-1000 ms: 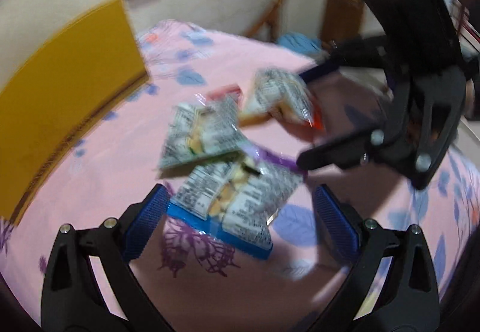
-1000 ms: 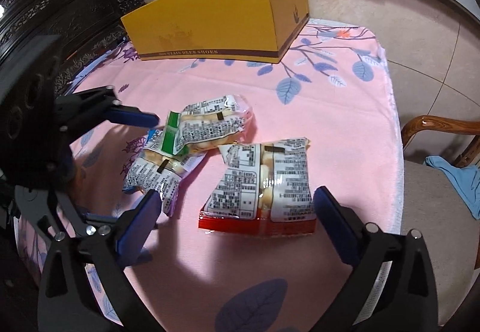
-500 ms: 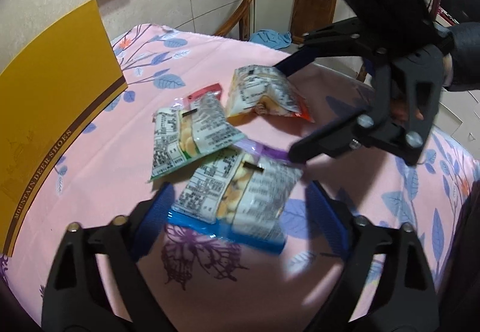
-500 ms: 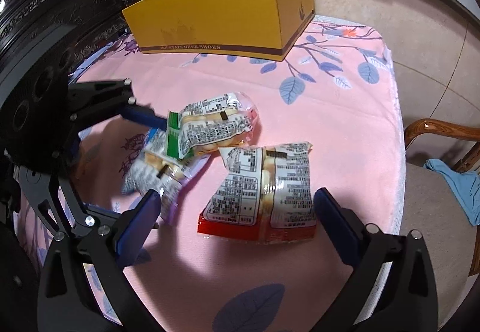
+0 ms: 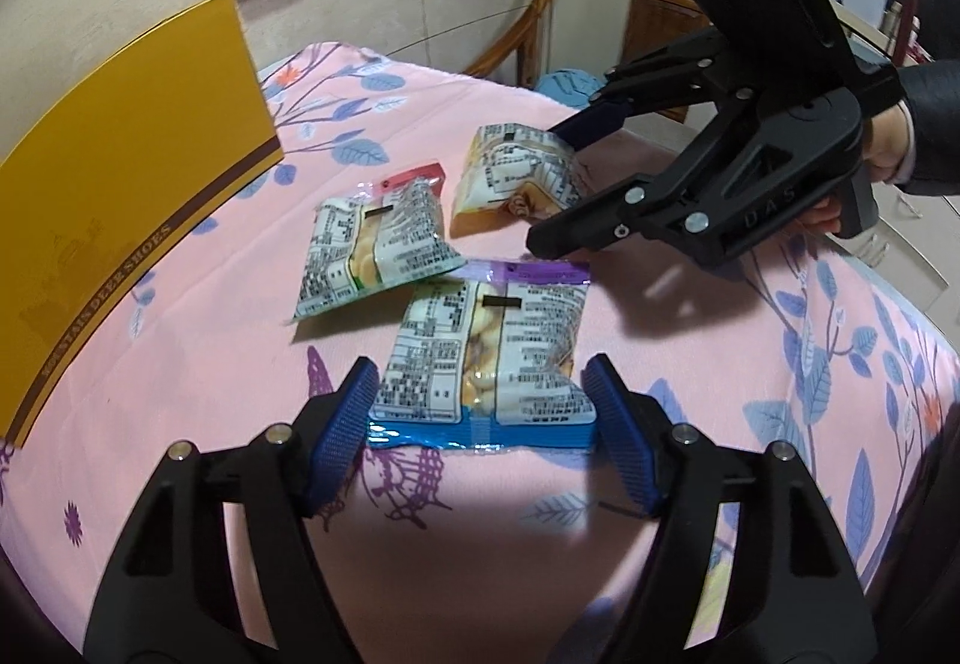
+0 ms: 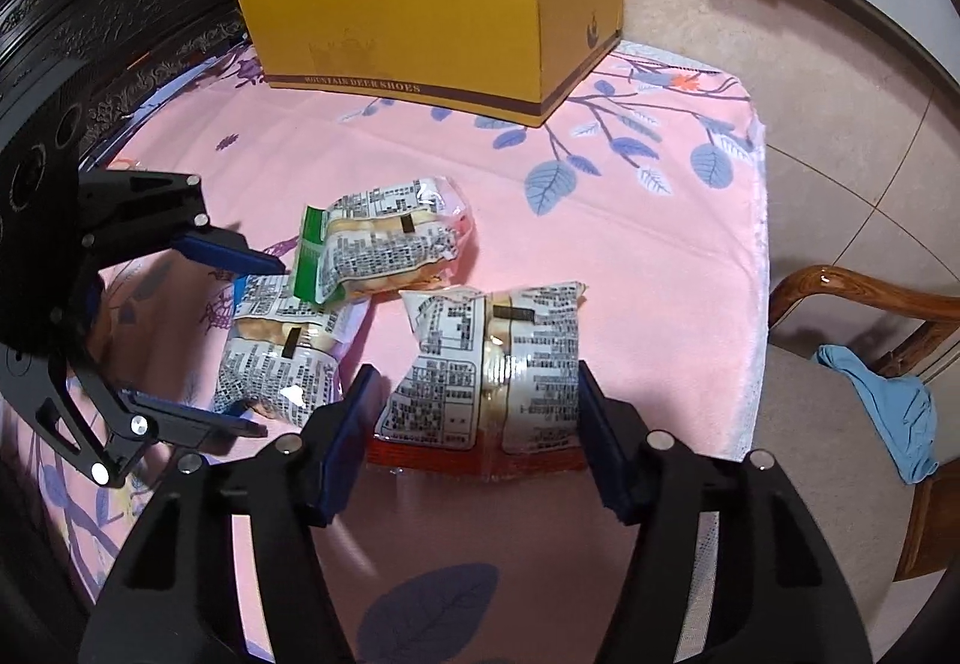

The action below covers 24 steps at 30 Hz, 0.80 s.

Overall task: Organize snacks
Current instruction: 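Grasp the blue-edged cookie pack with the left gripper while the right grasps the red-edged pack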

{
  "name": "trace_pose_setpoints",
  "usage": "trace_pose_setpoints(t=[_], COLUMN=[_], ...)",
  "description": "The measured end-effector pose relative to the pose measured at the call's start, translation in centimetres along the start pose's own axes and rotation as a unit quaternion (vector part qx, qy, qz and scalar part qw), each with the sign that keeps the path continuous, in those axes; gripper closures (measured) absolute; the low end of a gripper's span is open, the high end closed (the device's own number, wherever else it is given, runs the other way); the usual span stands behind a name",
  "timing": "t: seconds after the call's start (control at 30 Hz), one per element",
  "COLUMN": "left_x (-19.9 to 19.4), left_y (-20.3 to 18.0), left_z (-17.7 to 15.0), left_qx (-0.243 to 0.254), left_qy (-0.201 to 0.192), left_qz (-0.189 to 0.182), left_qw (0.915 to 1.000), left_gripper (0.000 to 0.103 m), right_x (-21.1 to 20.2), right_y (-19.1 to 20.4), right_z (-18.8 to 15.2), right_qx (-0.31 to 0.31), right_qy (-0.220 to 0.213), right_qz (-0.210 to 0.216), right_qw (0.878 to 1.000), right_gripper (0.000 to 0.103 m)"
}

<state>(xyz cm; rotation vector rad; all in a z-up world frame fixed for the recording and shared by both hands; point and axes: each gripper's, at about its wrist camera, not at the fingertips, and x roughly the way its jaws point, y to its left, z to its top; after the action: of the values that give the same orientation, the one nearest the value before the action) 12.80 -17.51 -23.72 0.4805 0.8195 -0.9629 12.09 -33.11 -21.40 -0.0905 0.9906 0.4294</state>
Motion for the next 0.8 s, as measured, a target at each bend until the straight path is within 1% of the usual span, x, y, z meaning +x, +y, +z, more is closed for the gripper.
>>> trace_pose_setpoints(t=[0.03,0.07,0.1,0.17,0.27,0.3,0.37,0.4,0.47,0.5,0.53,0.57,0.6,0.63,0.7,0.73,0.8], left_x=[0.0,0.1,0.3,0.5,0.4,0.4,0.3,0.3,0.4,0.5,0.6,0.7,0.8,1.0,1.1,1.1,1.1], left_y=[0.0,0.2,0.4,0.9,0.7,0.7,0.7,0.7,0.5,0.2,0.0,-0.1,-0.5,-0.7,-1.3,-1.3,-1.6], left_z=[-0.1,-0.1,0.0,0.1,0.1,0.1,0.1,0.2,0.4,0.6,0.7,0.9,1.1,1.3,1.5,1.5,1.5], left_qx=[-0.005,-0.012,-0.024,-0.039,-0.034,-0.034,-0.039,-0.043,-0.04,-0.035,-0.035,-0.037,-0.036,-0.035,-0.035,-0.039,-0.044], left_qy=[0.001,0.003,0.008,0.013,0.011,0.011,0.013,0.013,0.011,0.01,0.009,0.008,0.007,0.006,0.005,0.005,0.005], left_qz=[0.005,0.014,0.028,0.023,0.031,0.033,0.034,0.034,0.035,0.033,0.027,0.019,0.02,0.019,0.021,0.021,0.026], left_qw=[1.0,0.9998,0.9993,0.9989,0.9989,0.9988,0.9986,0.9984,0.9985,0.9988,0.999,0.9991,0.9991,0.9992,0.9992,0.999,0.9987], left_gripper=[0.027,0.017,0.009,0.008,0.008,0.008,0.008,0.009,0.011,0.015,0.019,0.026,0.032,0.036,0.041,0.042,0.043], right_x=[0.1,0.1,0.3,0.5,0.6,0.5,0.7,1.1,1.5,1.4,1.3,1.2,1.1,1.0,0.9,0.9,0.7], right_y=[0.2,0.4,0.6,0.8,0.7,0.7,0.8,0.7,0.2,-0.1,-0.3,-0.5,-0.9,-1.2,-1.3,-1.2,-1.1], right_z=[0.0,0.1,0.2,0.5,1.7,2.0,2.4,2.5,2.4,2.3,2.3,2.3,2.4,2.4,2.3,2.3,2.0], right_qx=[-0.009,-0.016,-0.026,-0.034,-0.028,-0.028,-0.033,-0.037,-0.028,-0.021,-0.018,-0.016,-0.005,0.003,0.008,0.007,0.015], right_qy=[0.001,0.002,0.004,0.008,0.005,0.004,0.008,0.021,0.034,0.032,0.032,0.032,0.033,0.034,0.034,0.034,0.033], right_qz=[-0.005,-0.01,-0.02,-0.026,-0.022,-0.02,-0.027,-0.03,-0.014,-0.007,-0.006,-0.008,-0.004,0.0,0.002,-0.001,-0.005], right_qw=[1.0,1.0,0.999,0.999,0.999,0.999,0.999,0.999,0.999,0.999,0.999,0.999,0.999,0.999,0.999,0.999,0.999], right_gripper=[0.038,0.038,0.037,0.036,0.034,0.029,0.029,0.029,0.03,0.034,0.041,0.044,0.046,0.047,0.048,0.052,0.052])
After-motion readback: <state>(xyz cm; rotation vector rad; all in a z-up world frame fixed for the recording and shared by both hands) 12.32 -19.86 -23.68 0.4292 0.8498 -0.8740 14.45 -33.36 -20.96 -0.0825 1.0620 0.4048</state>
